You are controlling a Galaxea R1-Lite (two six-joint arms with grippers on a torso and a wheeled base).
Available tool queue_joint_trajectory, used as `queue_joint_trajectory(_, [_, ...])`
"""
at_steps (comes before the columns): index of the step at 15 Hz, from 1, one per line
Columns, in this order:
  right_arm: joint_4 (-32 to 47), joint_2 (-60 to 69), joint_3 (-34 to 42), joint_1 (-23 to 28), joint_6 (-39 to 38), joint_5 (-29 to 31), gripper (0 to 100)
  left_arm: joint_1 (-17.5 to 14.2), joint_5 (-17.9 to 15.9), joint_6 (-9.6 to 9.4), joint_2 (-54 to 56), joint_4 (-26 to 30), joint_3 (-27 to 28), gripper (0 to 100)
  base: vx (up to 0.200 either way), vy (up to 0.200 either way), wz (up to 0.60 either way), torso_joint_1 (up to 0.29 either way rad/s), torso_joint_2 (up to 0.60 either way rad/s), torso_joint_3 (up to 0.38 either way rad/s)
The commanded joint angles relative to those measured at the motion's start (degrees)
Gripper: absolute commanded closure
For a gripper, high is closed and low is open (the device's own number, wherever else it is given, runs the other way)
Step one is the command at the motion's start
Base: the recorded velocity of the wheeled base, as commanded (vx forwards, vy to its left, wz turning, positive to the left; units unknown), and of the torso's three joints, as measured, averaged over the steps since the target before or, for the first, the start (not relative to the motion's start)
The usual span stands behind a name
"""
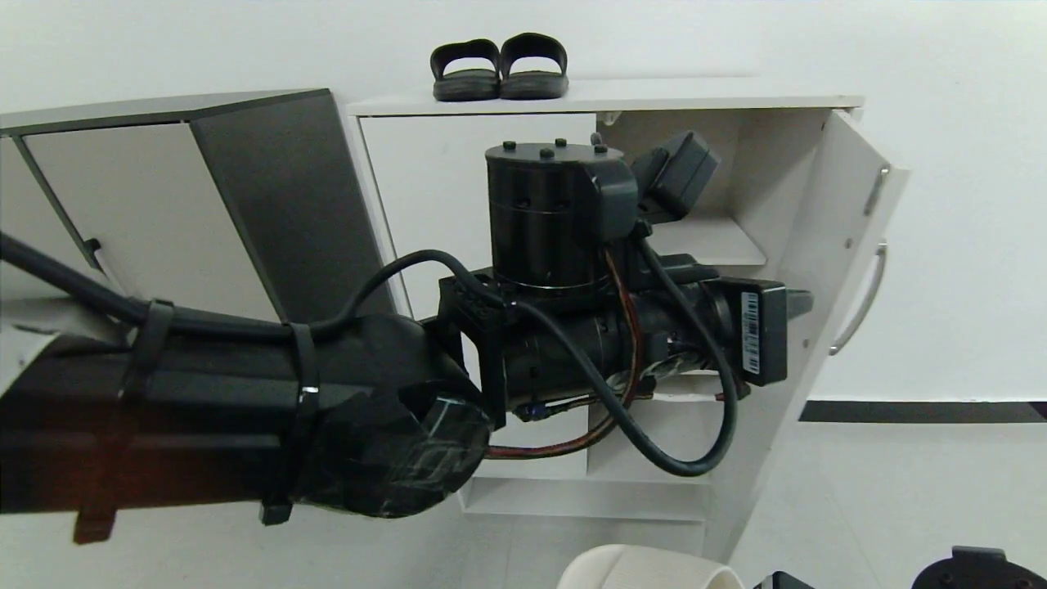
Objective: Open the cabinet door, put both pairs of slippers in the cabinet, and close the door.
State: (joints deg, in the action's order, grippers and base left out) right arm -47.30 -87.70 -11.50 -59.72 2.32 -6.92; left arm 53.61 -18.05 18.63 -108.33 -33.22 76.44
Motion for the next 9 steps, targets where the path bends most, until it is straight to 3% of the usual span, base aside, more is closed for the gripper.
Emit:
queue_joint_trajectory(1, [-0.2, -0.4, -0.4, 0.0, -0.4, 0.0, 100, 0.6, 0.2, 0.01, -0.4, -1.2, -0.6, 100, -0.2, 0.0, 0.0, 0.002, 0.0, 0.002])
queue_joint_trajectory(3, [-0.1, -0.5, -1.4, 1.3, -1.6, 1.0, 100, -3.7, 0.5, -0.08, 3.1, -1.5, -3.7, 100, -0.1, 0.0, 0.0, 0.001, 0.01, 0.001])
queue_joint_trajectory(5, [-0.1, -3.7, -4.7, 4.7, -4.4, 7.9, 100, -10.5, 1.8, -1.22, 12.5, -0.4, -10.9, 100, 0.0, 0.0, 0.0, 0.0, 0.0, 0.0])
queue_joint_trajectory(6, [-0.2, -6.3, -7.1, 6.2, -6.0, 13.8, 100, -12.8, 5.8, -3.25, 18.8, 1.8, -16.1, 100, 0.0, 0.0, 0.0, 0.0, 0.0, 0.0])
queue_joint_trajectory(8, [-0.2, -11.0, -14.4, 8.0, -12.0, 24.1, 100, -15.4, 20.3, -8.26, 34.2, 10.1, -26.3, 100, 0.0, 0.0, 0.0, 0.0, 0.0, 0.0])
queue_joint_trajectory(9, [0.0, -12.8, -17.7, 8.6, -14.4, 27.3, 100, -15.5, 26.9, -9.4, 42.4, 14.6, -30.5, 100, 0.0, 0.0, 0.0, 0.0, 0.0, 0.0])
